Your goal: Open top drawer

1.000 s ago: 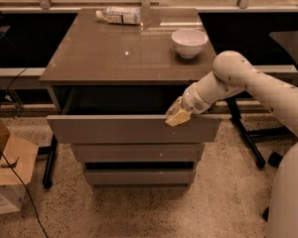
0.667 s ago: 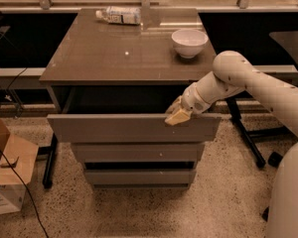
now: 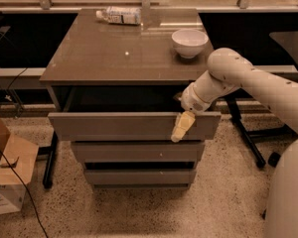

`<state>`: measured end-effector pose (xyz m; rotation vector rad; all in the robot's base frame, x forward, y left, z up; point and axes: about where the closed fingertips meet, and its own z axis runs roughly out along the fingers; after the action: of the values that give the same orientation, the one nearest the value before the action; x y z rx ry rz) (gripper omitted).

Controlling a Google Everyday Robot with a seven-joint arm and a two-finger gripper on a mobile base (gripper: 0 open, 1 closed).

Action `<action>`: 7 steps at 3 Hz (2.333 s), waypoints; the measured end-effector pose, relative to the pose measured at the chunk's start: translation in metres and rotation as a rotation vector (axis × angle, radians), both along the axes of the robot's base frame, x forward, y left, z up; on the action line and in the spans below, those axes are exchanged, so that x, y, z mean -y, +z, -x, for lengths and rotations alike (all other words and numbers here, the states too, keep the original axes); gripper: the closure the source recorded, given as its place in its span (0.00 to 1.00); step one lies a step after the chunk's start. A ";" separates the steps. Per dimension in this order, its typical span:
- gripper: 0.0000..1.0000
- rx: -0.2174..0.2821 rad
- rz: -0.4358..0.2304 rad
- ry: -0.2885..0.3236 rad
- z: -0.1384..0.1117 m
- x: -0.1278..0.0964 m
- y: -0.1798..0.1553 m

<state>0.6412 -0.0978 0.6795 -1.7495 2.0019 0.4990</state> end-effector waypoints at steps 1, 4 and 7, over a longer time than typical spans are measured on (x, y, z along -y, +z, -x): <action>0.23 -0.061 0.130 0.020 0.006 0.009 -0.015; 0.62 -0.205 0.291 0.074 0.049 0.019 -0.036; 0.00 -0.276 0.189 0.005 0.089 0.012 -0.045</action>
Offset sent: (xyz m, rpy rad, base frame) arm -0.0303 -0.0341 -0.0464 -0.4543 0.2224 0.1222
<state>0.5522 -0.1097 0.6344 -1.8831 2.3011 0.5981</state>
